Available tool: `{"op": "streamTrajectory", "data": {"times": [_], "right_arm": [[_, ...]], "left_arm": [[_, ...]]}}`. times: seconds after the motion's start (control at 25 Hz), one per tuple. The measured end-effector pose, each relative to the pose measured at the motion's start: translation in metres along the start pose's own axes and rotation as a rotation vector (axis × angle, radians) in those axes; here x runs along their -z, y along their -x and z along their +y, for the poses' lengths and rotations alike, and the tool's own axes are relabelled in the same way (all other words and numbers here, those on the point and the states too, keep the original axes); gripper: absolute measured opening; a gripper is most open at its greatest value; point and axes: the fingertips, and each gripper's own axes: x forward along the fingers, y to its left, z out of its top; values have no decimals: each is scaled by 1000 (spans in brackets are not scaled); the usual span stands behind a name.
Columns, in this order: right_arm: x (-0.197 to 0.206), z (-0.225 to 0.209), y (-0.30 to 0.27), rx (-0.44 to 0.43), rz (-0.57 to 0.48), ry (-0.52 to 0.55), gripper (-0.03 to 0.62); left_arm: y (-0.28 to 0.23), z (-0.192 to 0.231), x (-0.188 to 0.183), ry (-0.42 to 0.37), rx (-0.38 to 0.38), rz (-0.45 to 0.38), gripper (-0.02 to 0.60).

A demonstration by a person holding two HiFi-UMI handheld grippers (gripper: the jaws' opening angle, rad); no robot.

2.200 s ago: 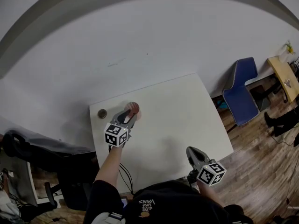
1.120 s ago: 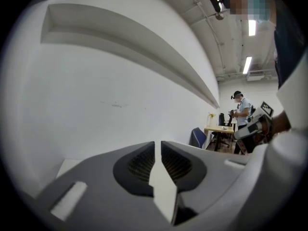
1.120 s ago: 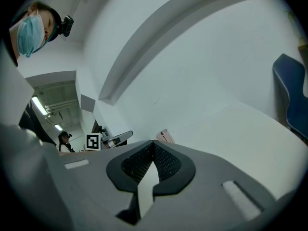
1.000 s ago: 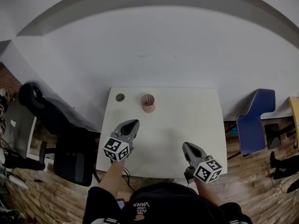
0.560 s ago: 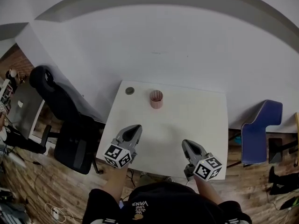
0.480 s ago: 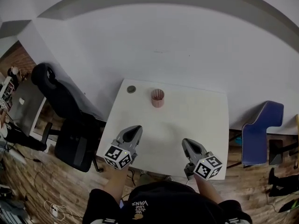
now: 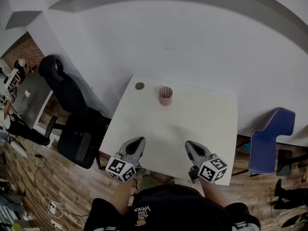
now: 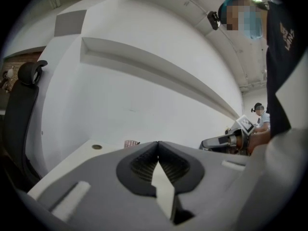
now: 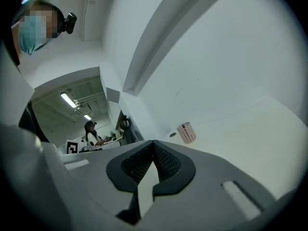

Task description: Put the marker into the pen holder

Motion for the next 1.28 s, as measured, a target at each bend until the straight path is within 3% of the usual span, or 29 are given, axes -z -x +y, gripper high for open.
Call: {"op": "streamTrajectory", "data": {"times": [0.44, 1.28], "right_arm": [[9, 1, 6, -11, 40, 16, 0], [10, 2, 0, 24, 28, 47, 0]], "left_arm": [[23, -23, 12, 45, -47, -19, 54], [27, -25, 12, 65, -39, -31, 54]]}}
